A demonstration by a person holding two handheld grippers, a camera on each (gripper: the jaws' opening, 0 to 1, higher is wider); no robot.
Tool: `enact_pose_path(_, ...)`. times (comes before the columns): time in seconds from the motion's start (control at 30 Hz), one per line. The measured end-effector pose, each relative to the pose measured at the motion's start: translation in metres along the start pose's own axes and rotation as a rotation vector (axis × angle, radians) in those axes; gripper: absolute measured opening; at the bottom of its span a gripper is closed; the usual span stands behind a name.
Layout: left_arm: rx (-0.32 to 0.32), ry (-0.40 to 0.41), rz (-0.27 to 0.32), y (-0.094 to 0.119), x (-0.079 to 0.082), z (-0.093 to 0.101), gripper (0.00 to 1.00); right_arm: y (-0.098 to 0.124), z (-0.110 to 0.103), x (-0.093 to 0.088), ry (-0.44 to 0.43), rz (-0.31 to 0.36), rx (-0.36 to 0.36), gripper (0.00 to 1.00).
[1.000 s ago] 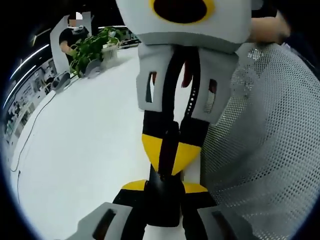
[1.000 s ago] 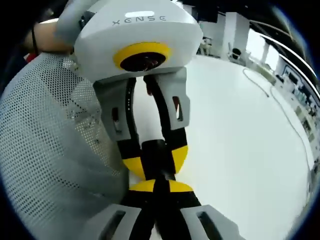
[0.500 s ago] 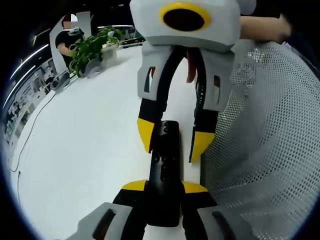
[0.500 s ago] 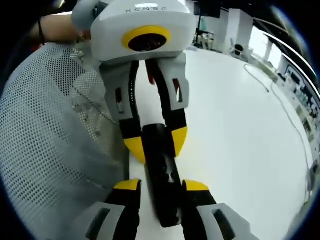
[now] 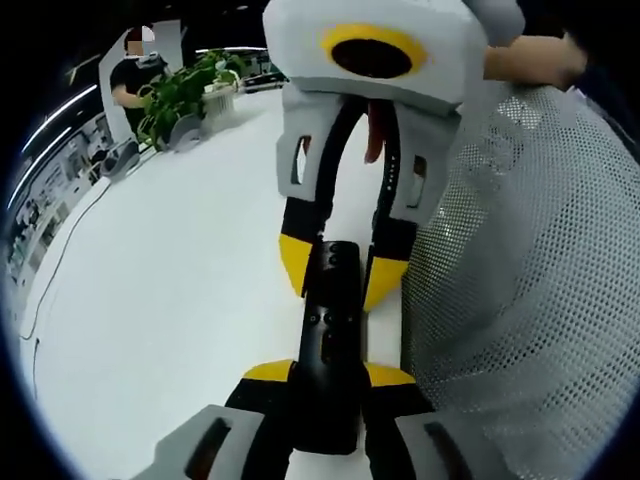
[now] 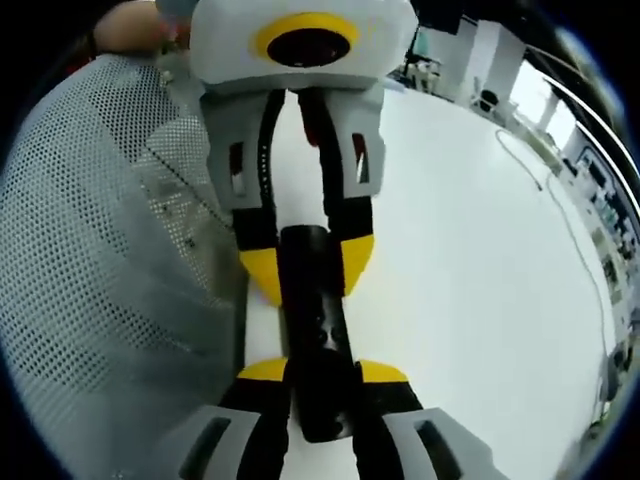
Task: Press the specified remote control buttons in sequence, fully releasing each button before pressing the next.
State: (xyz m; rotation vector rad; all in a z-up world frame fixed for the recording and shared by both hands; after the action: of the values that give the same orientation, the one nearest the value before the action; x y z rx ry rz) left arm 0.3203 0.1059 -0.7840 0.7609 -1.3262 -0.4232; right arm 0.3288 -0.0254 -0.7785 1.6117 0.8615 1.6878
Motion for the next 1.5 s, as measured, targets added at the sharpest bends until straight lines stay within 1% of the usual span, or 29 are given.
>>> enact_pose_path(0.1, 0.002, 0.006, 0.004, 0.002, 0.0, -0.002, 0.26, 0.0, 0.002, 0.0, -0.027, 0.006, -0.001, 0.2)
enact_pose_path(0.17, 0.007, 0.009, 0.008, 0.004, 0.001, -0.002, 0.29, 0.001, 0.002, -0.001, -0.042, 0.01, -0.006, 0.2)
enact_pose_path(0.23, 0.028, 0.023, 0.042, 0.007, 0.005, -0.002, 0.35, 0.001, 0.004, -0.001, -0.056, 0.012, -0.017, 0.2)
enact_pose_path(0.27, 0.049, 0.046, 0.077, 0.009, 0.009, -0.004, 0.38, 0.001, 0.004, -0.001, -0.059, 0.01, -0.023, 0.2)
enact_pose_path(0.3, 0.062, 0.063, 0.093, 0.011, 0.011, -0.005, 0.42, 0.001, 0.005, -0.001, -0.066, 0.009, -0.028, 0.2)
enact_pose_path(0.37, 0.095, 0.065, 0.117, 0.018, 0.016, -0.007, 0.48, 0.001, 0.006, -0.002, -0.093, 0.02, -0.032, 0.2)
enact_pose_path(0.4, 0.103, 0.065, 0.122, 0.019, 0.017, -0.007, 0.53, 0.001, 0.006, -0.003, -0.091, 0.017, -0.034, 0.2)
enact_pose_path(0.43, 0.131, 0.07, 0.137, 0.026, 0.022, -0.007, 0.56, 0.001, 0.007, -0.003, -0.12, 0.027, -0.036, 0.2)
enact_pose_path(0.53, 0.209, 0.088, 0.186, 0.043, 0.029, -0.005, 0.68, -0.001, 0.006, -0.004, -0.1, 0.013, -0.055, 0.2)
enact_pose_path(0.57, 0.23, 0.089, 0.198, 0.047, 0.031, -0.005, 0.71, 0.0, 0.006, -0.002, -0.102, 0.012, -0.048, 0.2)
enact_pose_path(0.63, 0.272, 0.087, 0.22, 0.056, 0.034, -0.001, 0.77, 0.0, 0.005, -0.002, -0.1, 0.014, -0.053, 0.2)
enact_pose_path(0.8, 0.324, 0.128, 0.283, 0.073, 0.041, 0.009, 0.9, 0.0, 0.004, -0.002, -0.109, 0.025, -0.059, 0.2)
enact_pose_path(0.93, 0.39, 0.185, 0.358, 0.088, 0.048, 0.019, 1.0, 0.0, 0.004, -0.002, -0.123, 0.026, -0.063, 0.2)
enact_pose_path(0.97, 0.395, 0.187, 0.361, 0.092, 0.049, 0.021, 1.0, 0.0, 0.004, -0.002, -0.127, 0.027, -0.064, 0.2)
enact_pose_path(1.07, 0.451, 0.208, 0.415, 0.106, 0.05, 0.031, 1.0, 0.001, 0.003, -0.002, -0.131, 0.031, -0.065, 0.2)
enact_pose_path(1.17, 0.489, 0.248, 0.459, 0.116, 0.047, 0.04, 1.0, 0.001, 0.003, -0.003, -0.14, 0.039, -0.069, 0.2)
enact_pose_path(1.23, 0.521, 0.28, 0.5, 0.123, 0.045, 0.046, 1.0, 0.001, 0.003, -0.004, -0.147, 0.044, -0.072, 0.2)
enact_pose_path(1.3, 0.553, 0.31, 0.561, 0.129, 0.044, 0.051, 1.0, 0.001, 0.003, -0.004, -0.151, 0.049, -0.075, 0.21)
enact_pose_path(1.33, 0.565, 0.319, 0.582, 0.131, 0.043, 0.053, 1.0, 0.001, 0.003, -0.004, -0.154, 0.053, -0.078, 0.21)
enact_pose_path(1.37, 0.574, 0.345, 0.609, 0.134, 0.043, 0.055, 1.0, 0.001, 0.003, -0.004, -0.154, 0.053, -0.078, 0.21)
enact_pose_path(1.47, 0.604, 0.364, 0.644, 0.142, 0.044, 0.059, 1.0, 0.001, 0.002, -0.004, -0.162, 0.058, -0.083, 0.21)
enact_pose_path(1.5, 0.629, 0.363, 0.668, 0.146, 0.045, 0.06, 1.0, 0.001, 0.002, -0.004, -0.165, 0.059, -0.085, 0.21)
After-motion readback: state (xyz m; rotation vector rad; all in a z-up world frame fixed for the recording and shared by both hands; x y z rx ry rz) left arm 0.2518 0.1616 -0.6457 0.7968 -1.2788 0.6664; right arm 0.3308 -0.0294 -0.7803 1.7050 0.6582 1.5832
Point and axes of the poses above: the point that each gripper's makers call its tool centre point, and the gripper's own axes: y roughly backward along the fingers, z roughly to its right, x roughly out of its top, the point moved 10 cm from there along y, roughly backward along the fingers, and after that the axes turned 8 degrees about z, right-handed, at the moved point
